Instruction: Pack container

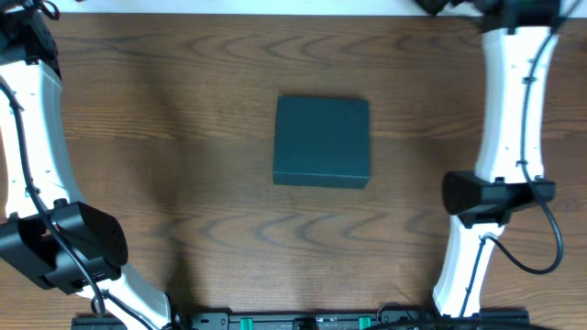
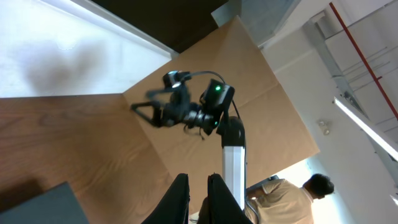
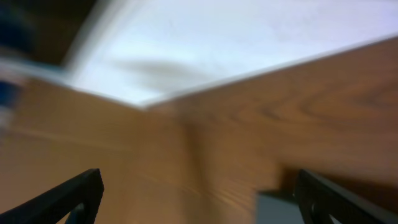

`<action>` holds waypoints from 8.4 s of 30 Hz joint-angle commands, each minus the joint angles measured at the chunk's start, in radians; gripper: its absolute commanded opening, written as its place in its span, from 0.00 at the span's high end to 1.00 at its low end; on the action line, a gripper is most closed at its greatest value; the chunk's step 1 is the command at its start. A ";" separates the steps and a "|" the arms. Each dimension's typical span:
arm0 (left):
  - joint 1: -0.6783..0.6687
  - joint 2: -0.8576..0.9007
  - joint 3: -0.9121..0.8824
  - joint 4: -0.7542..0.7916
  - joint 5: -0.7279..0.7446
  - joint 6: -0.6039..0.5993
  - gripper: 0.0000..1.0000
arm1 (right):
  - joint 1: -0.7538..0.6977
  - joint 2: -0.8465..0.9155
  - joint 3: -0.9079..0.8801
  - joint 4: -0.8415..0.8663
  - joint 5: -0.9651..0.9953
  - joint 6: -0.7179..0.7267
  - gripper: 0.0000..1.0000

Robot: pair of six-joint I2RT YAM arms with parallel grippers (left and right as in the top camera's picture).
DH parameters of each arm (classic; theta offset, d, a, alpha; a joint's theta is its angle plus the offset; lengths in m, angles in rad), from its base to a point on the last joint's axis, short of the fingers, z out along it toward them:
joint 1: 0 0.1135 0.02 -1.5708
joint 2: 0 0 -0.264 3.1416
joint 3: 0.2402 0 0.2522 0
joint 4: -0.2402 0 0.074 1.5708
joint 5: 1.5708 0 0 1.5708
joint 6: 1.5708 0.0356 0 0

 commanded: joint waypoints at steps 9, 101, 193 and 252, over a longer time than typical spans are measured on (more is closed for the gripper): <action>0.002 -0.016 0.009 0.005 0.021 0.014 0.89 | 0.264 0.022 -0.034 -0.301 0.654 -0.533 0.11; 0.002 0.010 0.006 0.004 0.021 0.085 0.02 | 0.257 -0.001 -0.184 -0.137 0.499 -0.517 0.01; 0.002 0.010 0.006 0.004 0.021 0.086 0.01 | -0.094 -2.248 -2.775 1.260 0.496 -0.541 0.01; 0.002 0.010 0.006 0.004 0.021 0.086 0.02 | -0.087 -2.249 -2.790 1.146 0.510 -0.647 0.01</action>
